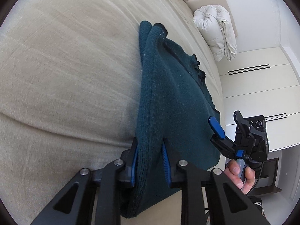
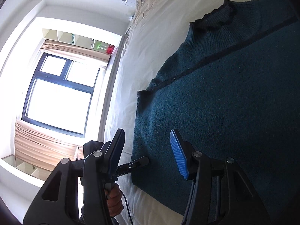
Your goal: Fold small clothes
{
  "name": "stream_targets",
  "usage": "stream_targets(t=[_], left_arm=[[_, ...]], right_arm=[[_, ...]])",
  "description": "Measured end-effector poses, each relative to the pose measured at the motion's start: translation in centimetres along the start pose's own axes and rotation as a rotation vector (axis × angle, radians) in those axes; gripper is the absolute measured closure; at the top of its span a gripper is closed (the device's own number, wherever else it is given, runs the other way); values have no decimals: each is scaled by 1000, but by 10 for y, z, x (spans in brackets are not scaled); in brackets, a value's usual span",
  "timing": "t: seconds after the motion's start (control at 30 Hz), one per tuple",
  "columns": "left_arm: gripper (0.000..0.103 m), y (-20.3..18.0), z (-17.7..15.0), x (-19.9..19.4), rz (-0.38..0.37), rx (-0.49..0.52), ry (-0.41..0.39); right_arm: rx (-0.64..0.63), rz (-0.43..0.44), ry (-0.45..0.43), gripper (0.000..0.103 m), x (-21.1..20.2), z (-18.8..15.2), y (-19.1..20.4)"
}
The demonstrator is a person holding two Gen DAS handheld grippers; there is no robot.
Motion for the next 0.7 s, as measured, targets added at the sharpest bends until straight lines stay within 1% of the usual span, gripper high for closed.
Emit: stream_targets(t=[0.03, 0.1, 0.13, 0.17, 0.23, 0.33, 0.43, 0.53, 0.63, 0.7], left_arm=[[84, 2, 0, 0, -12, -8, 0], [86, 4, 1, 0, -32, -23, -3], [87, 5, 1, 0, -37, -27, -5], [88, 5, 1, 0, -40, -29, -9], [89, 1, 0, -3, -41, -23, -21], [90, -11, 0, -7, -55, -16, -37], [90, -37, 0, -14, -69, 28, -54], [90, -76, 0, -15, -73, 102, -59], [90, -119, -5, -3, -88, 176, -42], [90, -147, -9, 15, -103, 217, -19]], right_arm=[[-6, -20, 16, 53, 9, 3, -1], [-2, -82, 33, 54, 23, 6, -8], [-4, -99, 40, 55, 28, 7, -12], [-6, -99, 41, 55, 31, 7, -17], [9, -70, 26, 55, 31, 6, -22], [26, -46, 26, 55, 27, 7, -24], [64, -8, 18, 55, 13, 10, -28], [89, 40, -15, 49, -12, 15, -36], [140, 100, -53, 41, -43, 22, -52], [168, 138, -84, 37, -66, 28, -64]])
Point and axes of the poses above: each gripper's, at about its wrist camera, not at the fingertips, and x roughly the way its jaws point, y to its left, z to its top, the point moved 2 cm from there along x, roughly the way its jaws point, and after that the axes turned 3 degrees about -z, right-handed, at the moved point
